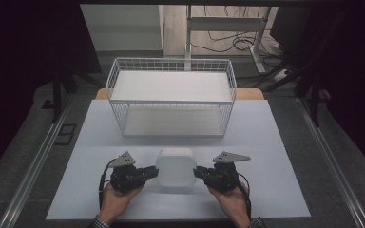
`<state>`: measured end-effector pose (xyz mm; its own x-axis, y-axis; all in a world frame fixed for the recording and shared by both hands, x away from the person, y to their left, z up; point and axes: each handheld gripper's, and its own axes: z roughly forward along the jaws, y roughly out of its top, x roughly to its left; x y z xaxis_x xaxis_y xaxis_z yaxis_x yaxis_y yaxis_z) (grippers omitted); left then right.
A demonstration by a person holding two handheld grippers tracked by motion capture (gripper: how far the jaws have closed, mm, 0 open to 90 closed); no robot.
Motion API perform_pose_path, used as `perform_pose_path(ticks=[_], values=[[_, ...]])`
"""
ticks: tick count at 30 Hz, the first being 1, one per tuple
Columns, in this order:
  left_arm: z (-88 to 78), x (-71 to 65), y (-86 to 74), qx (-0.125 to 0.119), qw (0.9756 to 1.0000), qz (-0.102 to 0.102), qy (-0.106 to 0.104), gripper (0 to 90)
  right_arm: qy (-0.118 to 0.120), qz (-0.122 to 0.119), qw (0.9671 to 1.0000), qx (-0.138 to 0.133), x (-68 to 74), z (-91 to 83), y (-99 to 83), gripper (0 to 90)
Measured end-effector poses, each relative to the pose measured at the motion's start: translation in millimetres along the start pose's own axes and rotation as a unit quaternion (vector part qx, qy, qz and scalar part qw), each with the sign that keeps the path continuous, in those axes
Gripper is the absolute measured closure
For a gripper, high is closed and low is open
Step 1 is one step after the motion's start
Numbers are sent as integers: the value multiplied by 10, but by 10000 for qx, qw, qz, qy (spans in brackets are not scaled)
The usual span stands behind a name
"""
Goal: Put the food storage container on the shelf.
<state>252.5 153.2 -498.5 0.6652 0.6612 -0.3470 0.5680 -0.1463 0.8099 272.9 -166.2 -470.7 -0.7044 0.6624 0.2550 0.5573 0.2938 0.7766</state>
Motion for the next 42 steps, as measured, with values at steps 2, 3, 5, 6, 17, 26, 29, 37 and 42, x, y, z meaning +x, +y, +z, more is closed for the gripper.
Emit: perform_pose_path(ticks=[2,3,5,6,17,26,29,37,42], values=[[-6,-2,32,-39,10000,55,29,800,-15,-20,10000,-52,1,-7,26,786],[-6,-2,32,-39,10000,55,29,800,-15,-20,10000,-52,1,-7,26,786],[-6,2,59,-61,10000,42,41,800,-44,-58,9999,-85,-7,-7,54,785],[-1,13,88,-87,9999,59,59,800,-54,-52,9999,-138,-18,-1,79,784],[7,61,258,-186,9996,119,150,800,-98,-109,9994,-308,-102,33,219,782],[30,169,488,-343,9991,181,198,801,-147,-115,9986,-503,-209,89,425,779],[46,203,546,-363,9989,202,218,802,-146,-105,9983,-552,-244,112,474,779],[177,422,751,-384,9986,188,304,801,-282,-112,9976,-618,-404,259,682,777],[303,542,798,-373,9985,117,378,800,-348,-59,9975,-617,-538,386,755,774]])
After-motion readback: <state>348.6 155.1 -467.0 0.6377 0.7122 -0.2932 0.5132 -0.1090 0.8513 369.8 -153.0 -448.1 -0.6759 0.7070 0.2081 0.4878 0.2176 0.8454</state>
